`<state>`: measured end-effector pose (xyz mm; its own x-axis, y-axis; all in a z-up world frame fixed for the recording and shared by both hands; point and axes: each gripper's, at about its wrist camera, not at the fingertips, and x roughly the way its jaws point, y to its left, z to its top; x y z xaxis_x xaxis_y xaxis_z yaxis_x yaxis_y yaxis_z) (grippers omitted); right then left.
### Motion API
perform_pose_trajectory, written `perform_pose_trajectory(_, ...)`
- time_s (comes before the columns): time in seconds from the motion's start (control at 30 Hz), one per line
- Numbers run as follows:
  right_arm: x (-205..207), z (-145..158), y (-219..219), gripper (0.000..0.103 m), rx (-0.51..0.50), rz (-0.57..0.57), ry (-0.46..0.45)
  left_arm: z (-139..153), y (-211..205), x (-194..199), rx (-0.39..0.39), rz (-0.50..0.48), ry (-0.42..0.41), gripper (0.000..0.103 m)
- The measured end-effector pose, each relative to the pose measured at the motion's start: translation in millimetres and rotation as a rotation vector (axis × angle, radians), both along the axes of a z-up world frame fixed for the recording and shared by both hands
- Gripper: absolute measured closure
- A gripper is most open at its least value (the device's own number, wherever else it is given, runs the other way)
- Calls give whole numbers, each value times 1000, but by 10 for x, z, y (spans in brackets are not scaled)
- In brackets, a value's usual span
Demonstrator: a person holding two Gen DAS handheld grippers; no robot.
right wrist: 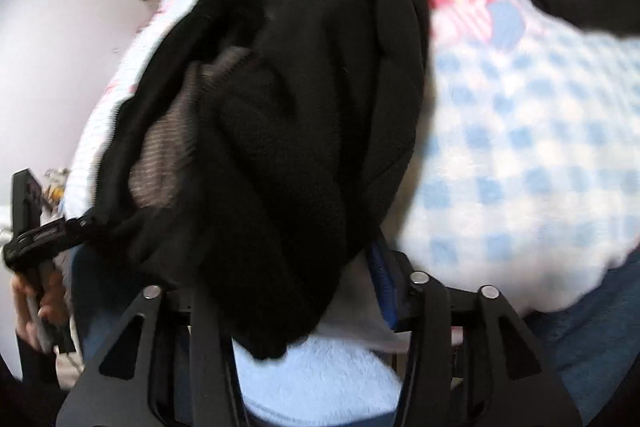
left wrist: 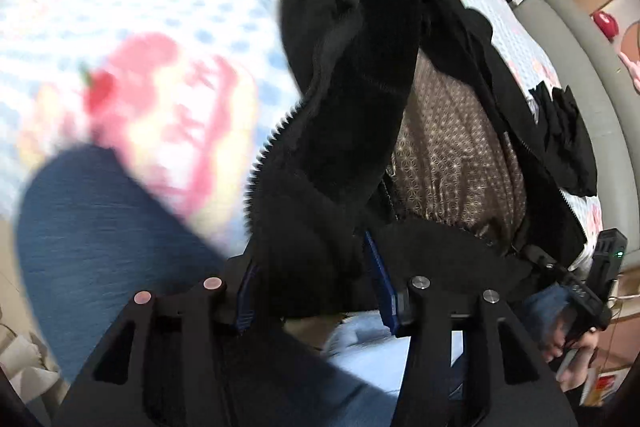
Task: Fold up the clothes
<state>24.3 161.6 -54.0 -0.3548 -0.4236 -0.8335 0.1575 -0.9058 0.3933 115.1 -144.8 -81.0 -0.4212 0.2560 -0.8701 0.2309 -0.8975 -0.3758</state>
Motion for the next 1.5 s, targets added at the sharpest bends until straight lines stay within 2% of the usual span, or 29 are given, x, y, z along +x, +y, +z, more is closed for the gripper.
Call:
perform_pose_trajectory(0.1,-33,358,111,55,28,3,82,248,-132,96,18,6,156,55)
perform_pose_trajectory(0.2,-85,752,212,49,21,1,201,419,93,-100,42,-82,281,55)
perform_pose_trajectory(0.27,14,977,220,47,-1,33,275,372,369,-359,39,-158,305,55)
perform_pose_trajectory(0.33,-66,1017,80,47,12,75,282,287,627,-500,11,-238,294,55)
perform_pose_trajectory(0.4,-289,895,-197,46,-17,132,262,107,943,-732,-68,-295,280,55)
perform_pose_trajectory(0.47,-413,716,-461,48,-52,190,241,-110,1071,-886,-142,-295,210,55)
perform_pose_trajectory(0.53,-482,330,-682,48,20,206,204,-450,1108,-1019,-195,-282,88,55)
perform_pose_trajectory(0.57,-588,82,-781,50,72,218,177,-550,1104,-971,-214,-291,55,55)
perform_pose_trajectory(0.63,-708,-326,-897,52,163,228,107,-646,1081,-779,-255,-324,41,56)
perform_pose_trajectory(0.67,-676,-414,-869,53,166,226,100,-664,1063,-675,-270,-338,32,57)
perform_pose_trajectory(0.7,-639,-491,-841,53,169,226,96,-643,1028,-577,-267,-342,20,57)
perform_pose_trajectory(0.8,-461,-456,-744,53,193,257,127,-561,887,-356,-215,-337,-17,59)
perform_pose_trajectory(0.9,-491,-409,-617,53,182,267,104,-470,774,-315,-157,-324,-33,59)
perform_pose_trajectory(1.0,-619,-293,-483,53,144,236,83,-288,727,-377,-107,-321,45,59)
perform_pose_trajectory(1.1,-712,5,-396,50,113,206,174,-117,744,-505,-77,-322,143,58)
perform_pose_trajectory(1.17,-852,114,-349,40,143,175,244,-158,809,-644,-78,-322,128,55)
perform_pose_trajectory(1.23,-1059,-45,-352,40,169,177,209,-452,850,-709,-70,-312,28,55)
perform_pose_trajectory(1.27,-1095,-214,-331,41,159,176,143,-602,857,-726,-65,-307,-22,56)
perform_pose_trajectory(1.3,-1131,-384,-310,43,150,175,77,-674,844,-712,-50,-303,-38,58)
perform_pose_trajectory(1.33,-1156,-540,-287,45,139,174,18,-663,810,-665,-26,-301,-16,58)
perform_pose_trajectory(1.37,-1085,-581,-249,45,121,173,17,-639,769,-639,4,-300,-7,58)
perform_pose_trajectory(1.43,-1043,-449,-257,43,109,187,44,-519,687,-721,66,-301,-6,58)
perform_pose_trajectory(1.5,-1162,-190,-278,43,32,234,75,-354,619,-842,110,-305,12,58)
